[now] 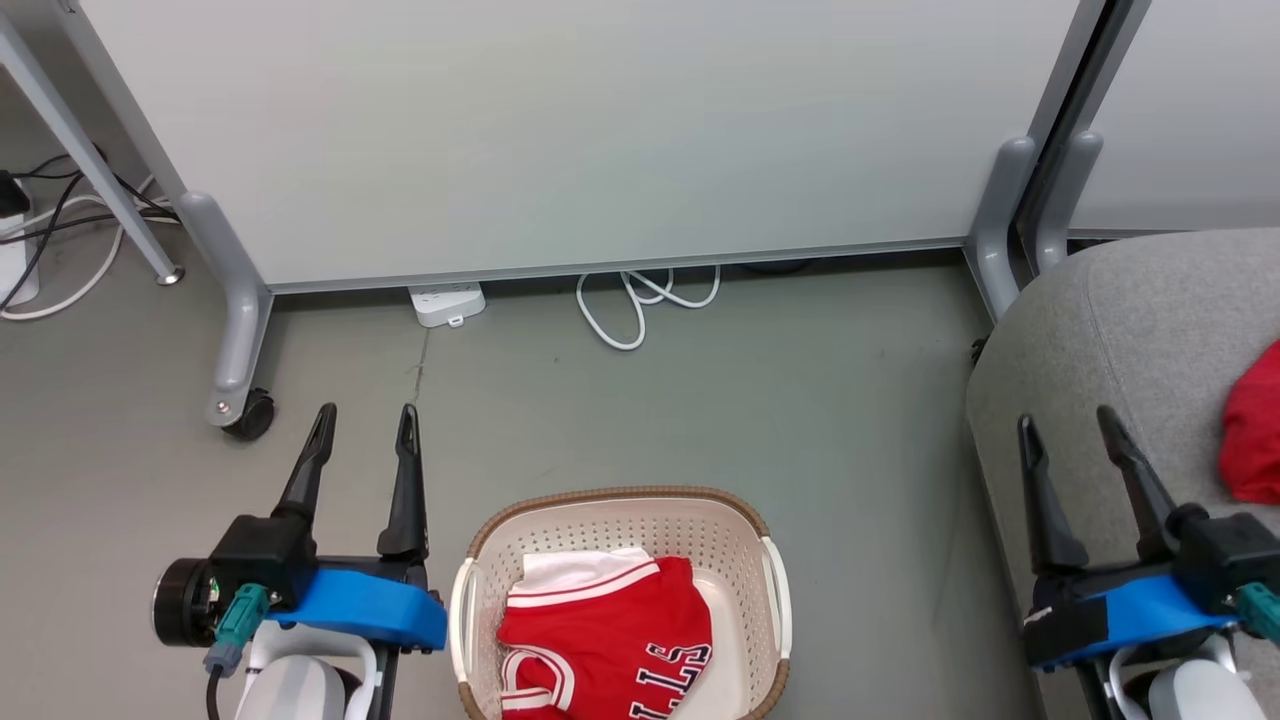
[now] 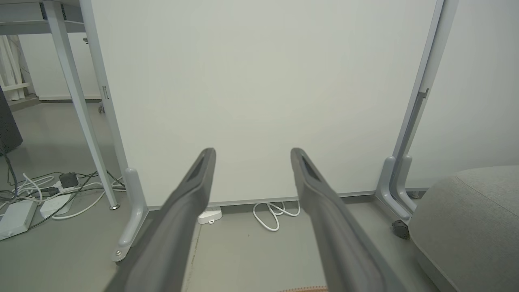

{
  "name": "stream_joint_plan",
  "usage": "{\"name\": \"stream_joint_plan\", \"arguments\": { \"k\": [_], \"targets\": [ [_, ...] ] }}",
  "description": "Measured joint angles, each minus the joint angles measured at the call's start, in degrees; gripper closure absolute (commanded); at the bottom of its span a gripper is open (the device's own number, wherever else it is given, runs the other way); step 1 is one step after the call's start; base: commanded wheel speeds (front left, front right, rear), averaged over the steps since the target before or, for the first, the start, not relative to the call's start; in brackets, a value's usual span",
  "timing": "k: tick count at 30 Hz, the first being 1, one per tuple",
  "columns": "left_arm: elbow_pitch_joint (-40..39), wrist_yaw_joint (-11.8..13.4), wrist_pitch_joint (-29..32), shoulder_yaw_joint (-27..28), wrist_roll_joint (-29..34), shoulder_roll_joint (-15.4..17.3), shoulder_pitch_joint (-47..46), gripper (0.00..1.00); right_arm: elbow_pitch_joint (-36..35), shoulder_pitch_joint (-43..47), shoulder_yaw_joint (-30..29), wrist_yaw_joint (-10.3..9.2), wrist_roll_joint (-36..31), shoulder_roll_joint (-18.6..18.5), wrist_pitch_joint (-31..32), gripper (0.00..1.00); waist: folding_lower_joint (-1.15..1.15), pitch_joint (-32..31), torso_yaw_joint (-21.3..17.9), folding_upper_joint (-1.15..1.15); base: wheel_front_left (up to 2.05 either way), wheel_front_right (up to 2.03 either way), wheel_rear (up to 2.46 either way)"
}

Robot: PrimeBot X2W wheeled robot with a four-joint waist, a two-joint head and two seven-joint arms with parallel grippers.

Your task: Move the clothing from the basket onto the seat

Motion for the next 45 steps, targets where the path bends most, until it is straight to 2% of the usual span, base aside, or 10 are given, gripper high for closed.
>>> {"name": "stream_joint_plan", "arguments": {
  "k": [20, 26, 31, 45],
  "targets": [
    [1.87, -0.56, 0.0, 0.36, 0.15, -0.24, 1.88, 0.0, 1.93, 3.1, -0.09, 0.0, 0.66, 1.4, 0.0, 0.0, 0.01, -1.26, 0.44, 0.0, 0.0, 0.0, 0.0],
    [2.44, -0.66, 0.0, -1.22, 1.04, -0.25, 0.71, 0.0, 1.74, 2.65, 0.31, 0.0, 0.63, 1.6, 0.0, 0.0, 0.0, -0.09, 0.06, 0.0, 0.0, 0.0, 0.0],
    [5.1, -0.88, -0.01, -5.06, 0.92, 0.52, -2.99, 0.0, 1.11, 0.16, 1.11, 0.0, 0.62, 1.47, 0.0, 0.0, 0.01, 2.35, -0.9, 0.0, 0.0, 0.0, 0.0],
    [20.84, -0.89, -0.05, -21.98, -0.83, 9.1, -18.12, 0.0, -2.08, -9.19, 3.39, 0.0, -0.22, 1.43, 0.0, 0.0, 0.02, 14.51, -6.28, 0.0, 0.0, 0.0, 0.0]
  ]
}}
